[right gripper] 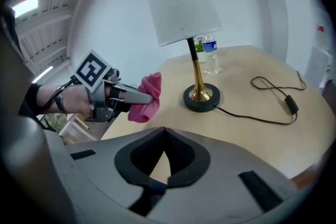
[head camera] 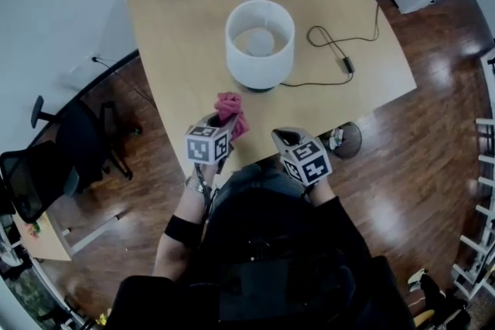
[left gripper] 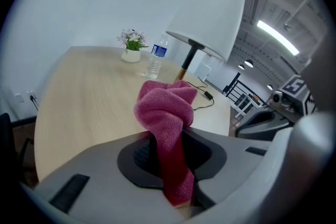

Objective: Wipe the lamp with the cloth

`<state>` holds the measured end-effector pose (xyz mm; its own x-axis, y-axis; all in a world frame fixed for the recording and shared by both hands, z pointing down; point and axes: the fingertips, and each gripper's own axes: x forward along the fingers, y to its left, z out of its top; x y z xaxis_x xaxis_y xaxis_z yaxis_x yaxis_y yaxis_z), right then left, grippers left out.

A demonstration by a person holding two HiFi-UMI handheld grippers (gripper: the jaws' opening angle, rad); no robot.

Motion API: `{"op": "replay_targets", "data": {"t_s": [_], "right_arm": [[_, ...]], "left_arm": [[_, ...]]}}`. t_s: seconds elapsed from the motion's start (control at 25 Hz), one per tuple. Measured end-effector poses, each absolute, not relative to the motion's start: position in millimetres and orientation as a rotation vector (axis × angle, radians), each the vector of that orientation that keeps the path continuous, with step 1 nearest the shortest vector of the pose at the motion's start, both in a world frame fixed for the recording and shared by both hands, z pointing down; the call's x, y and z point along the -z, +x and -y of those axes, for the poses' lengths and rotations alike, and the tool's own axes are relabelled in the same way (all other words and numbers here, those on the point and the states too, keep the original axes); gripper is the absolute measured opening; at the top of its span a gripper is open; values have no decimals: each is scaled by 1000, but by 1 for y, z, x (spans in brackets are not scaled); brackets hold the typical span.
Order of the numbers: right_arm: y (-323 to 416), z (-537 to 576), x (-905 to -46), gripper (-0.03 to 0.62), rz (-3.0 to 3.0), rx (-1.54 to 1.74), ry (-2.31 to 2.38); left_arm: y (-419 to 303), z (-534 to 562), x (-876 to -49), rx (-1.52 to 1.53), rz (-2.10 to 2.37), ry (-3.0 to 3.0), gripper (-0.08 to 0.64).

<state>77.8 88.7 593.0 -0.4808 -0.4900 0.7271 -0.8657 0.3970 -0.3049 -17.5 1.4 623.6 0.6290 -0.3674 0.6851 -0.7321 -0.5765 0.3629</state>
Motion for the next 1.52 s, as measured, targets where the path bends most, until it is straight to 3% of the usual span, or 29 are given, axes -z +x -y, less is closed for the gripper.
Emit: {"op": "replay_targets", "data": {"t_s": [0.4,0.6,0.84,1.12,1.52], "right_arm": [[29,-91,-621,5,2188,-1028,1128],[21,-100,-628,5,2073,-1072,1222],[-20,-123,-639,5,1860,-1178,1489],[-89,-149,-639,5,1729,-1258,1705],[-68,-150,-618,5,1684,-1260,1931]], "left_arm": [[-38,-8,-634,-933,810,2228,98],[-31,81,-658,-1030,717,2363,98],[27,182,-656,-966,437,2580,100],[79,180,-657,-1043,71,2719,100],[73,146,-670,-1158,44,2690,98]]}}
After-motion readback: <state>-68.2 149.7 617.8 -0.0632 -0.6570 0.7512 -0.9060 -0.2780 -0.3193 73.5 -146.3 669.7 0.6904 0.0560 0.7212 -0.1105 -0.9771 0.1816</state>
